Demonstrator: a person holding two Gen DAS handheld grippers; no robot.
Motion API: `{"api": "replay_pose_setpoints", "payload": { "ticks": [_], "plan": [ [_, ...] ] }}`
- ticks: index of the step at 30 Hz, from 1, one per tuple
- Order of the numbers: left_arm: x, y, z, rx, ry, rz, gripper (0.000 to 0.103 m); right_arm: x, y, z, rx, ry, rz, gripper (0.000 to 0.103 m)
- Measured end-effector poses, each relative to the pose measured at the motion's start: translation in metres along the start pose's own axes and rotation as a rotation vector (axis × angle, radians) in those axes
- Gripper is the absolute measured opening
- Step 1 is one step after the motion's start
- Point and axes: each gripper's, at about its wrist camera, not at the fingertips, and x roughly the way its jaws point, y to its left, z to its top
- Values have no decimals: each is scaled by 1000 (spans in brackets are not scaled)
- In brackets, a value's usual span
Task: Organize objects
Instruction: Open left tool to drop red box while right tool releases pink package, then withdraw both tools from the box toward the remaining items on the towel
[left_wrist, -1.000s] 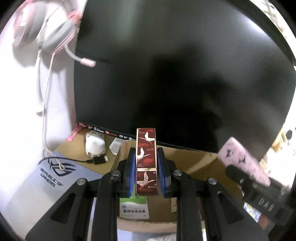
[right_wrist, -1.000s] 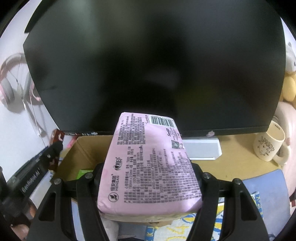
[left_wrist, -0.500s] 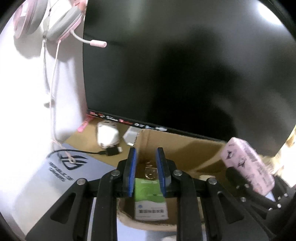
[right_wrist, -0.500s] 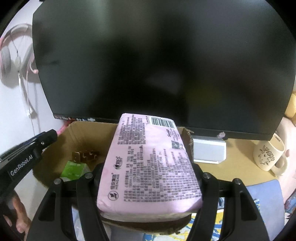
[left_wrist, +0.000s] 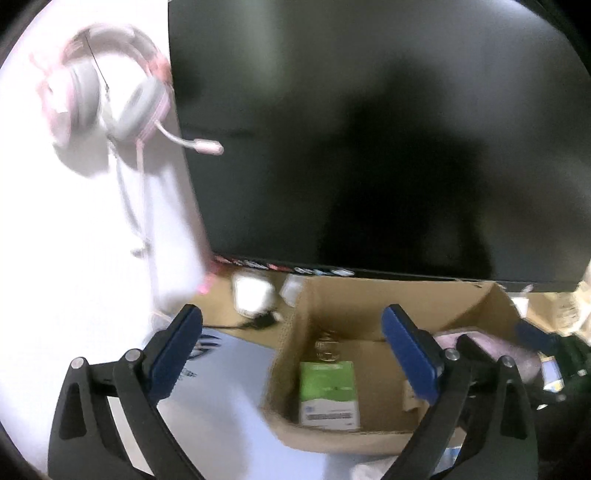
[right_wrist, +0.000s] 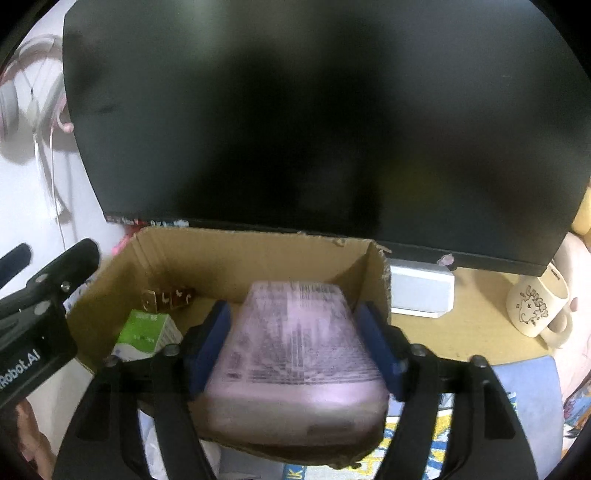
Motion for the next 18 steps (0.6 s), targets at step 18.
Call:
{"api": "replay_pose_setpoints", "payload": {
  "ticks": [18],
  "plan": [
    [-24,27,10,-32,-22,87,103,-38,-9,8,57,-134,49,103]
  ]
}}
